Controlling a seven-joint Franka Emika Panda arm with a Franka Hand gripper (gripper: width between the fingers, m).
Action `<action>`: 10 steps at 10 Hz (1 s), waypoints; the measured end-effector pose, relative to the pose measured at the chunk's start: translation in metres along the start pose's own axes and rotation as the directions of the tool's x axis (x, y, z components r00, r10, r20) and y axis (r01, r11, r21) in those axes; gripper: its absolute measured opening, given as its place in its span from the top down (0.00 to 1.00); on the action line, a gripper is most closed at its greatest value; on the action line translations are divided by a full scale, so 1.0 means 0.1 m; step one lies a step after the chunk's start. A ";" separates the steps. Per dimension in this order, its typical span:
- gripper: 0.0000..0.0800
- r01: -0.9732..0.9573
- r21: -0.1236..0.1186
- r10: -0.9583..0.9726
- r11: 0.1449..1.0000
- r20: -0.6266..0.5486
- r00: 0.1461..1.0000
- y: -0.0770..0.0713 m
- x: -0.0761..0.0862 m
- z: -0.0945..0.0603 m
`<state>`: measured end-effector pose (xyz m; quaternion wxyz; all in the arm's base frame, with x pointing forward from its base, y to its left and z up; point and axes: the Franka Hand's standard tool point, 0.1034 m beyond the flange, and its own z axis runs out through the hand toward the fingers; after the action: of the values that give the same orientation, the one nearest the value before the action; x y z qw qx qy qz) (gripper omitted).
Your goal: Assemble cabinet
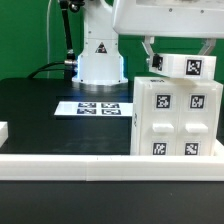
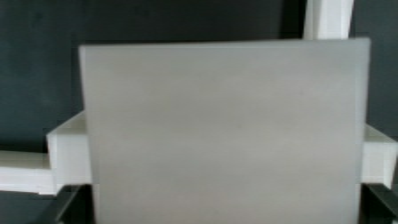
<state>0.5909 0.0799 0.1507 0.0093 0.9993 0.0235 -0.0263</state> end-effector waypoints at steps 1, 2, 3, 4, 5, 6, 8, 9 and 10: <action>0.30 0.000 0.000 0.000 1.000 0.000 1.000 0.00 0.00 0.00; 0.30 0.000 0.000 0.000 1.000 0.000 1.000 0.00 0.00 0.00; 0.30 0.000 0.000 0.000 1.000 0.000 1.000 0.00 0.00 0.00; 0.29 0.000 0.000 0.000 1.000 0.000 1.000 0.00 0.00 0.00; 0.29 0.000 0.000 0.000 1.000 0.000 1.000 0.00 0.00 0.00; 0.07 0.000 0.000 0.000 1.000 0.000 1.000 0.00 0.00 0.00; 0.01 0.007 0.008 -0.007 1.000 -0.085 0.996 0.02 0.09 -0.12; 0.00 0.010 0.010 -0.008 1.000 -0.132 0.991 0.04 0.07 -0.11; 0.00 0.010 0.011 -0.008 1.000 -0.155 0.988 0.05 0.06 -0.09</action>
Offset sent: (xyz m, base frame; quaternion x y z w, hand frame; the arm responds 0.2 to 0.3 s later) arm 0.0000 0.0000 0.0000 0.0000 0.0000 0.0000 1.0000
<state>0.5980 0.0757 0.1589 0.0016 0.9983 0.0285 0.0511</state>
